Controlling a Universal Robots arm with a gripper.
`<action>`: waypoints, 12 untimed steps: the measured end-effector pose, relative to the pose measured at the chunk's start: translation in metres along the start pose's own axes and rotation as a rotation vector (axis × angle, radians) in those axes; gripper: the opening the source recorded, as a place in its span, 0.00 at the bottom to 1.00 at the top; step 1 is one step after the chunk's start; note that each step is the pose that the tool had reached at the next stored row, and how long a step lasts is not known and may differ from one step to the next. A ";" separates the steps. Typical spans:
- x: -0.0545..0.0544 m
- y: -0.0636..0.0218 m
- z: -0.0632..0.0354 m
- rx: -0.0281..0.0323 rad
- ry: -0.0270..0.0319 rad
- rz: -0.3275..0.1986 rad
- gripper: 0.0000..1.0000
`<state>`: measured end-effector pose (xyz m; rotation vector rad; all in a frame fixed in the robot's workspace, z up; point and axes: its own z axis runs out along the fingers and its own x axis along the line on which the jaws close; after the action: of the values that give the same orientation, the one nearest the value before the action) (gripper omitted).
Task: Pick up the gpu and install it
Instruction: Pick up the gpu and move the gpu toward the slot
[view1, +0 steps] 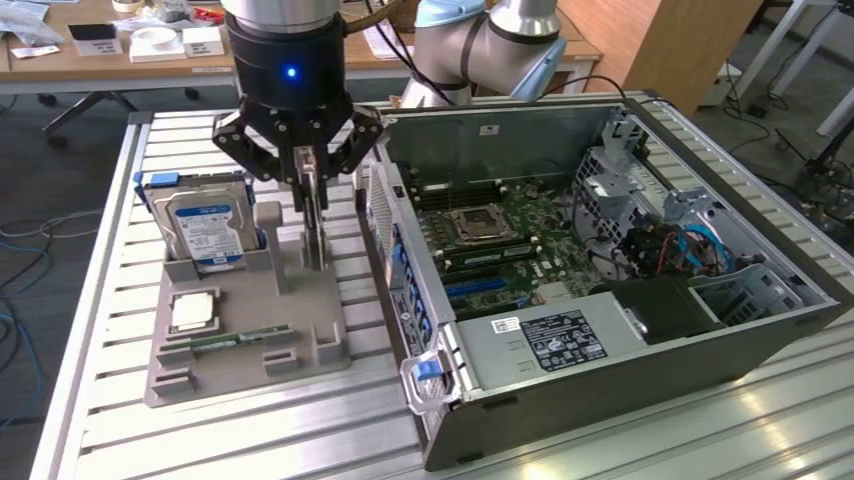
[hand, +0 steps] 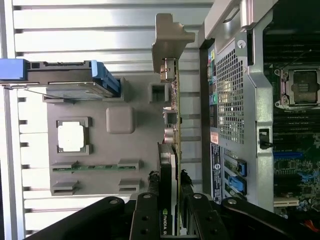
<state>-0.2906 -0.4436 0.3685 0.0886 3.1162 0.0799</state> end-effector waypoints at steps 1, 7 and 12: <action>0.000 0.0001 -0.0023 -0.0003 0.0000 0.000 0.27; -0.001 0.0008 -0.0144 -0.0015 0.0001 0.000 0.27; -0.001 0.0012 -0.0221 -0.0014 0.0001 0.000 0.27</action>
<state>-0.2903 -0.4436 0.3907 0.0887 3.1163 0.0822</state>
